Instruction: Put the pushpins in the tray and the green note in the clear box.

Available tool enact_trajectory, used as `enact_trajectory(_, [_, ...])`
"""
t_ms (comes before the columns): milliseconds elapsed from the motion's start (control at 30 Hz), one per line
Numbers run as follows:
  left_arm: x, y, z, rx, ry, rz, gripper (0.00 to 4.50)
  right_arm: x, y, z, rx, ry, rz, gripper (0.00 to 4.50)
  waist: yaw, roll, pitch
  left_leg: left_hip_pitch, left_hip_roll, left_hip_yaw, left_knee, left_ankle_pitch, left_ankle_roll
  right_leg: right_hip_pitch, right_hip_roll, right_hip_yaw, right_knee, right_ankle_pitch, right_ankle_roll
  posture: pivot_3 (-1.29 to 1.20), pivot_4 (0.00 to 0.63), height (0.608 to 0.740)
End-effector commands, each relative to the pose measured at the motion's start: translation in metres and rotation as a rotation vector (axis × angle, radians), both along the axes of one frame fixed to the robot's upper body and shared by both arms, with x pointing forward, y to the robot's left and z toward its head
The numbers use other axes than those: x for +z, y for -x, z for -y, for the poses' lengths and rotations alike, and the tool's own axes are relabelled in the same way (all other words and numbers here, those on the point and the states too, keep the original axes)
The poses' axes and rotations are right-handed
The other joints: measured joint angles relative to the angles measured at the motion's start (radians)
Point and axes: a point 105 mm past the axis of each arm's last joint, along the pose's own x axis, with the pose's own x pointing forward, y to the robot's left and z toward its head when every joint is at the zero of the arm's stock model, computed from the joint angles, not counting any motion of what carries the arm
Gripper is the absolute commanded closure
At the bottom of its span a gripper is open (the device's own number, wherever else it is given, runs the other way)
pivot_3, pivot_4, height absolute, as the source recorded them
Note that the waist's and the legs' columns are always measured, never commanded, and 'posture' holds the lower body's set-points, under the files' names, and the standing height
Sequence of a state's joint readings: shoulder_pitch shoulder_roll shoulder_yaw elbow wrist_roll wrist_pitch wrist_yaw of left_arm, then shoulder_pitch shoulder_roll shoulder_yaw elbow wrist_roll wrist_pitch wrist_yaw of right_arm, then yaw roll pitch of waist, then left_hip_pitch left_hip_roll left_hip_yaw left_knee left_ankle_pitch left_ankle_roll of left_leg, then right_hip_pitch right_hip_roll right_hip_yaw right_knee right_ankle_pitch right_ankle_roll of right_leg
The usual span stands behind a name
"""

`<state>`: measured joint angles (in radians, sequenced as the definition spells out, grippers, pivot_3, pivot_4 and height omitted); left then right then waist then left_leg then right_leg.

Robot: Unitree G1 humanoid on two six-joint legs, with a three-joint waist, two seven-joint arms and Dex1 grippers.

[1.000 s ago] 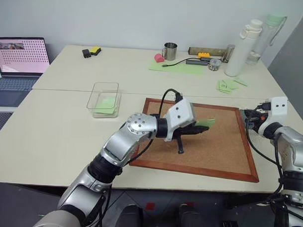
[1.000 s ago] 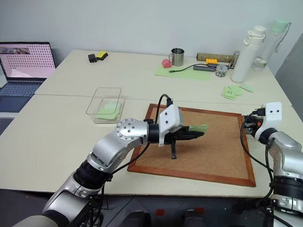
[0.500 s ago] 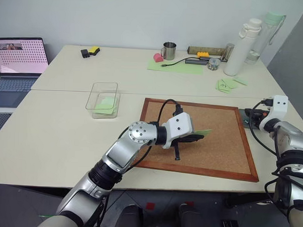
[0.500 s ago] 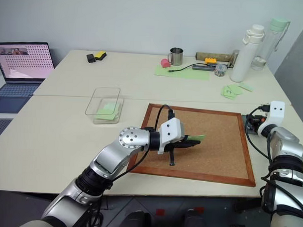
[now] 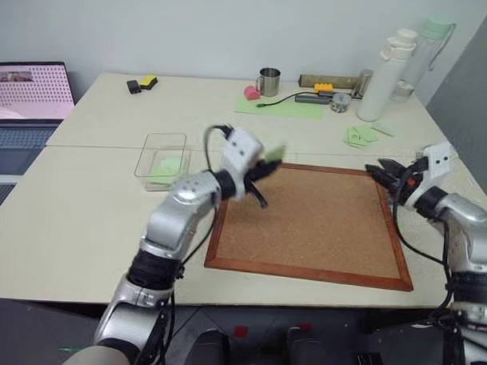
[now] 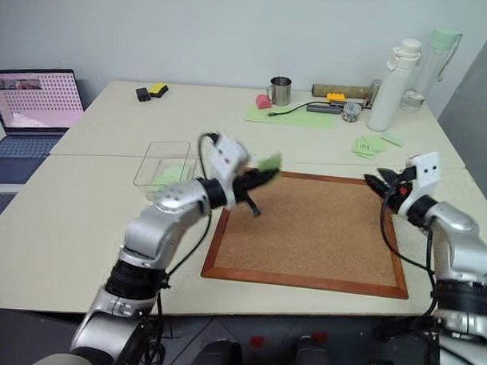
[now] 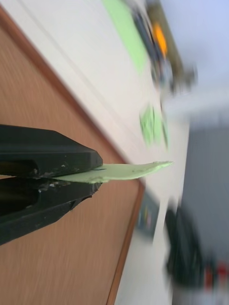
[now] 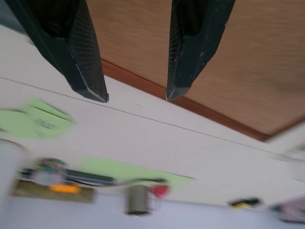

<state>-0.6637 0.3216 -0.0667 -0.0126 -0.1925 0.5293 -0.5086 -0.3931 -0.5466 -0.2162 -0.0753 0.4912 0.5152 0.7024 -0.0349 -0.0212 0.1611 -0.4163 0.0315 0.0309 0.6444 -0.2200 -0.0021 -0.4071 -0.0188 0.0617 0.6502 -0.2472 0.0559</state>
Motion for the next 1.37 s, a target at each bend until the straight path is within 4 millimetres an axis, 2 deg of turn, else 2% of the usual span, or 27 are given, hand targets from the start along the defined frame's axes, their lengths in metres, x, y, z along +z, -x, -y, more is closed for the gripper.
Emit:
enact_trajectory(33, [0.024,-0.033,-0.080,0.358,-0.037,0.102,4.50,0.039,0.043,-0.061,0.220,-0.045,0.095,2.50,0.000,0.000,0.000,0.000,0.000,0.000,0.000,0.000,0.000,0.000,0.000,0.000,0.000,0.000,0.000,0.00,0.150,0.740])
enact_trajectory(100, [0.022,-0.044,-0.108,0.473,-0.065,0.098,4.50,0.043,0.055,-0.080,0.274,-0.054,0.095,2.50,0.005,-0.001,0.000,-0.001,-0.001,0.001,0.000,0.000,0.000,0.000,-0.001,-0.001,0.000,0.000,0.000,0.00,0.150,0.740])
enact_trajectory(167, [0.015,-0.052,-0.126,0.554,-0.092,0.079,4.50,0.045,0.062,-0.091,0.302,-0.054,0.092,2.50,0.010,-0.002,0.000,-0.001,-0.001,0.001,0.001,0.000,0.000,0.000,-0.002,-0.001,-0.001,0.000,0.000,0.00,0.150,0.740])
enact_trajectory(267, [0.000,-0.060,-0.135,0.596,-0.118,0.042,4.50,0.044,0.065,-0.098,0.304,-0.049,0.085,2.50,0.027,-0.003,0.000,-0.003,-0.002,0.000,0.001,0.000,0.000,0.001,-0.004,-0.004,-0.003,0.000,0.000,0.00,0.150,0.740])
enact_trajectory(367, [-0.012,-0.063,-0.134,0.595,-0.151,0.022,4.50,0.039,0.065,-0.098,0.288,-0.038,0.073,2.50,0.035,-0.005,0.001,-0.005,-0.002,0.001,0.002,0.000,0.000,0.000,-0.005,-0.004,-0.004,0.000,0.000,0.00,0.150,0.740])
enact_trajectory(467, [-0.015,-0.063,-0.141,0.635,-0.154,0.018,4.03,0.036,0.066,-0.095,0.265,-0.034,0.068,2.47,0.035,-0.005,0.001,-0.006,-0.002,0.001,0.002,0.000,0.000,-0.001,-0.005,-0.007,-0.004,0.001,0.000,0.00,0.150,0.740])
enact_trajectory(667, [-0.011,-0.064,-0.134,0.598,-0.186,0.060,2.80,0.035,0.065,-0.090,0.228,-0.034,0.069,2.47,0.031,-0.005,0.001,-0.007,-0.001,-0.001,0.001,0.000,0.000,-0.001,-0.004,-0.011,-0.002,0.000,0.000,0.00,0.150,0.740])
enact_trajectory(800, [0.000,-0.060,-0.115,0.487,-0.128,0.083,2.03,0.035,0.064,-0.082,0.195,-0.036,0.068,2.47,0.031,-0.005,0.001,-0.008,-0.001,-0.001,0.001,0.000,-0.001,-0.001,-0.004,-0.012,-0.002,0.001,-0.001,0.00,0.150,0.740])
enact_trajectory(833, [0.001,-0.056,-0.103,0.403,-0.112,0.071,1.82,0.033,0.063,-0.078,0.179,-0.021,0.068,2.47,0.031,-0.005,0.001,-0.009,-0.001,-0.001,0.002,0.000,-0.001,-0.001,-0.004,-0.013,-0.002,0.001,-0.001,0.00,0.150,0.740])
enact_trajectory(933, [0.001,-0.033,-0.071,0.144,-0.140,0.035,1.82,0.025,0.062,-0.061,0.130,0.067,0.058,2.47,0.032,-0.005,0.001,-0.009,-0.001,-0.001,0.002,0.000,-0.001,-0.001,-0.004,-0.014,-0.003,0.001,-0.001,0.00,0.150,0.740])
enact_trajectory(1100, [-0.009,0.020,-0.040,-0.204,-0.190,-0.059,1.82,0.008,0.069,-0.039,0.137,0.225,-0.012,2.47,0.029,-0.005,0.001,-0.010,-0.002,-0.001,0.001,0.000,-0.001,-0.002,-0.005,-0.014,-0.003,0.000,-0.001,0.00,0.150,0.740])
enact_trajectory(1267, [-0.030,0.051,-0.043,-0.320,-0.254,-0.151,1.82,0.002,0.075,-0.015,0.110,0.293,-0.076,2.47,0.025,-0.005,0.001,-0.009,0.000,-0.002,0.002,0.000,-0.001,-0.002,-0.003,-0.014,-0.001,-0.002,-0.005,0.00,0.150,0.740])
enact_trajectory(1367, [-0.029,0.061,-0.046,-0.349,-0.240,-0.178,1.82,0.001,0.077,-0.001,0.060,0.297,-0.091,2.47,0.025,-0.005,0.001,-0.007,0.000,-0.003,0.002,0.000,0.000,0.000,-0.003,-0.015,0.000,-0.003,-0.006,0.00,0.150,0.740])
